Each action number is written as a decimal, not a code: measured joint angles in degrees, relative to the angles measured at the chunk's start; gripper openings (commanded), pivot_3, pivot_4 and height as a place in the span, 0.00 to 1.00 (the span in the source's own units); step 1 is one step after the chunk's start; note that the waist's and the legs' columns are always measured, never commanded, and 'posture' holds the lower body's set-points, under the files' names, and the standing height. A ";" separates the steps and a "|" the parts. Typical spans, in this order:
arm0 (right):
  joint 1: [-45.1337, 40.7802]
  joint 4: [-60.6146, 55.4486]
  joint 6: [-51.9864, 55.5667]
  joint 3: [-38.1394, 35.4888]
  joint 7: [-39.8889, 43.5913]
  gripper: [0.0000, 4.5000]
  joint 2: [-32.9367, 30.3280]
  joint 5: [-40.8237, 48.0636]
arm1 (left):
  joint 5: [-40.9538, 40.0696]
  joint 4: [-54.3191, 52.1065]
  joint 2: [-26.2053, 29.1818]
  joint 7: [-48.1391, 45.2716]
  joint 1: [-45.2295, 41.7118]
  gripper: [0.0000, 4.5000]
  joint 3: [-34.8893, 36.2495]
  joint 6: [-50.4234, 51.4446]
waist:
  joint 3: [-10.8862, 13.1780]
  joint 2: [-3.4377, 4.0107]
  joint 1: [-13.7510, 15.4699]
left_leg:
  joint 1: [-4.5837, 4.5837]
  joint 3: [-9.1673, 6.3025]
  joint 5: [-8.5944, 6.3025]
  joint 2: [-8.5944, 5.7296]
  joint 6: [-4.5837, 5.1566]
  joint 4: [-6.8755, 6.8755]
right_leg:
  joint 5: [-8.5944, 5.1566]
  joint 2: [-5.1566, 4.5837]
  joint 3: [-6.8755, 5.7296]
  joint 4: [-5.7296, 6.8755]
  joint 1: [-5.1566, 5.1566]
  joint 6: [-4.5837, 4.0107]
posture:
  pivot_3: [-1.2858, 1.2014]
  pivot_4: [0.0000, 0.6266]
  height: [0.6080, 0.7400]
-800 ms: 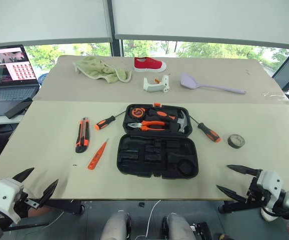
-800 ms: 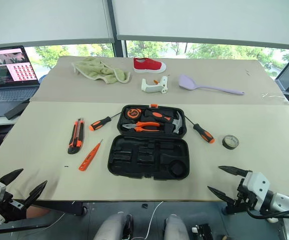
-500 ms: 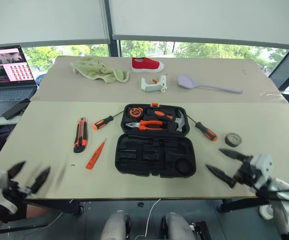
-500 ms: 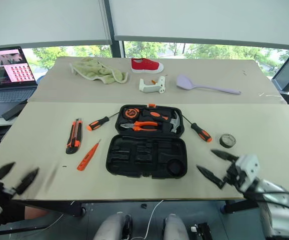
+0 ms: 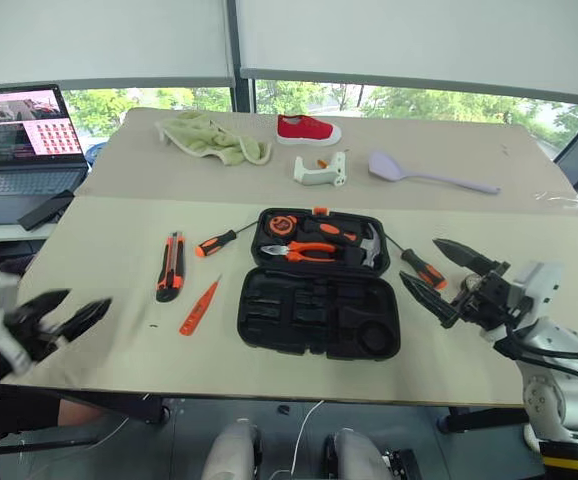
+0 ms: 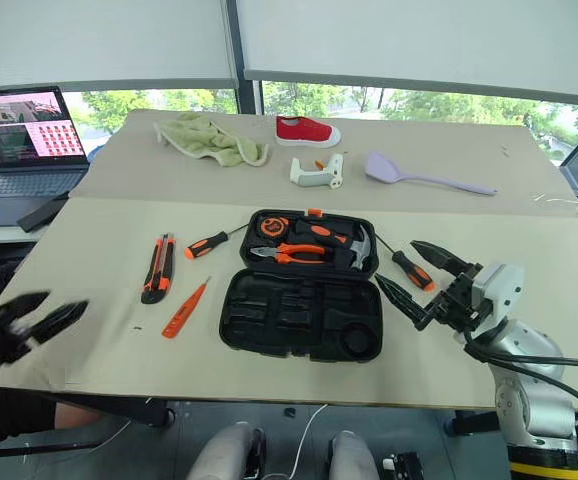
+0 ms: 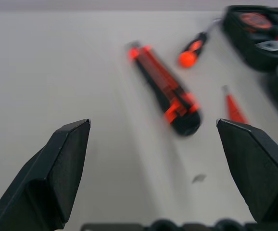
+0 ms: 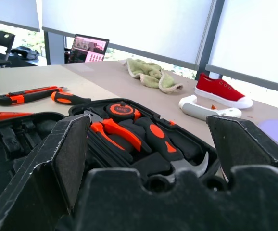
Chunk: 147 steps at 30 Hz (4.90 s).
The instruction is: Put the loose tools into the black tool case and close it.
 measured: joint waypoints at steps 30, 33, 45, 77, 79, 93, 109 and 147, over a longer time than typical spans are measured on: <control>11.97 -9.15 1.91 -0.28 -7.17 1.00 3.19 -0.86 | 36.25 63.93 -18.89 -12.09 -50.97 0.20 -30.60 -30.79 | 0.12 -0.19 -1.62 | -0.29 0.15 0.04 0.02 -0.09 0.03 | 0.01 0.27 -0.02 0.22 -0.31 0.05 | 0.52 0.24 1.00; 12.22 -9.15 1.88 -0.51 -7.41 1.00 3.20 -1.12 | 32.56 64.33 -19.42 -10.86 -50.72 0.20 -23.98 -37.12 | 0.13 -0.20 -1.37 | -0.43 0.12 0.05 -0.01 -0.09 0.10 | 0.03 0.22 -0.03 0.26 -0.40 0.07 | 0.52 0.24 1.00; 12.38 -9.62 2.57 -4.26 3.10 1.00 -6.41 1.39 | 35.44 40.63 -20.96 -36.41 -47.99 0.20 -37.72 -49.57 | 0.13 -0.20 -0.93 | -0.45 0.35 -0.01 -0.07 0.02 0.50 | 0.11 0.21 -0.07 0.22 -0.13 0.19 | 0.52 0.24 1.00; 13.94 -8.19 1.75 -3.81 4.17 1.00 -3.22 -1.21 | 36.70 27.49 -30.03 -25.23 -41.19 0.46 -39.14 -35.00 | 0.12 -0.17 -1.30 | -0.46 -0.10 -0.11 -0.03 0.18 1.01 | 0.09 0.22 0.01 0.68 -0.14 0.22 | 0.52 0.24 1.00; 13.94 -8.17 1.75 -3.76 4.13 1.00 -2.95 -1.22 | 37.69 28.27 -30.00 -23.69 -40.18 0.27 -39.36 -35.01 | 0.12 -0.17 -1.31 | -0.45 -0.10 -0.11 -0.04 0.18 1.02 | 0.09 0.21 0.01 0.68 -0.13 0.22 | 0.52 0.24 1.00; 14.14 -7.90 1.81 -3.51 3.16 1.00 -2.79 -1.47 | 43.44 29.88 -32.07 -18.74 -38.66 0.00 -44.44 -33.00 | 0.10 -0.13 -0.34 | -0.19 -0.08 -0.12 -0.06 0.19 1.04 | 0.09 0.17 0.02 0.65 0.13 0.23 | 0.52 0.24 1.00; 21.47 2.17 -1.04 -12.52 1.52 1.00 -2.25 -3.49 | 17.37 18.81 -26.64 -28.04 -24.75 0.91 -22.93 -35.38 | 0.03 0.01 -1.16 | -0.12 -0.03 -0.18 0.08 0.26 0.82 | 0.03 0.13 0.15 0.63 0.05 0.18 | 0.52 0.24 1.00; -40.05 50.48 17.08 18.38 2.04 0.23 -10.48 -28.77 | 6.87 2.07 -23.17 -25.25 -4.00 1.00 -15.21 -30.77 | 0.15 0.23 -1.86 | -0.38 0.36 -0.22 0.04 0.31 0.87 | 0.07 0.15 0.61 0.67 -0.41 0.24 | 0.52 0.24 1.00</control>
